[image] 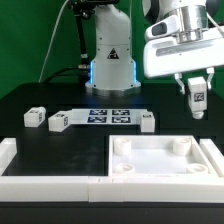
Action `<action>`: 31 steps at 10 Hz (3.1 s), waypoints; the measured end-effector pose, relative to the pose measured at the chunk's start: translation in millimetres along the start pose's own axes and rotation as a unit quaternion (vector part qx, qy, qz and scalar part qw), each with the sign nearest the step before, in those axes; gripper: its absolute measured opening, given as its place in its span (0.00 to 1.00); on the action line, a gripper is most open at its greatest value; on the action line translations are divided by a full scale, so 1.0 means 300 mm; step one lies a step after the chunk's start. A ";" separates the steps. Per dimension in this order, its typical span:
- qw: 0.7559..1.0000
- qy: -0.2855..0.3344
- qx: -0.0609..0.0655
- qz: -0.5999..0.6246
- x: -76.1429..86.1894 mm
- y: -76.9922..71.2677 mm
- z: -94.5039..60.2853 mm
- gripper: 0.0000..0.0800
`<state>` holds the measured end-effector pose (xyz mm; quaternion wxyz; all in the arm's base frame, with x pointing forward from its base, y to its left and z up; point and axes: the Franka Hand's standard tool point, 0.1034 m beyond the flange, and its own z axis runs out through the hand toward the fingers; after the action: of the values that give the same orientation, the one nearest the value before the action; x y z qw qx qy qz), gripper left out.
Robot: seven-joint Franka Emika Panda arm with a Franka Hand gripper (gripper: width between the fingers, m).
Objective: Assemble one leg
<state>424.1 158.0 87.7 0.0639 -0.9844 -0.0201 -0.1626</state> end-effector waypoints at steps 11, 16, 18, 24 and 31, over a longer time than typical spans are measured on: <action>0.997 0.010 -0.010 -0.082 0.345 0.135 -0.027 0.36; 0.997 0.021 -0.008 -0.078 0.513 0.174 0.089 0.36; 0.997 0.020 -0.008 -0.078 0.510 0.175 0.091 0.36; 0.995 0.029 -0.010 -0.093 0.577 0.197 0.100 0.36; 0.994 0.065 -0.018 -0.088 0.635 0.240 0.191 0.36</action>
Offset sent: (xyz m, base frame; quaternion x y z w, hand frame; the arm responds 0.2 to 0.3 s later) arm 0.0281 -0.0151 0.0189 0.0001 -0.0493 -0.0215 0.9986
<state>626.9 97.9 86.8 0.0326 -0.9672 -0.0995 -0.2313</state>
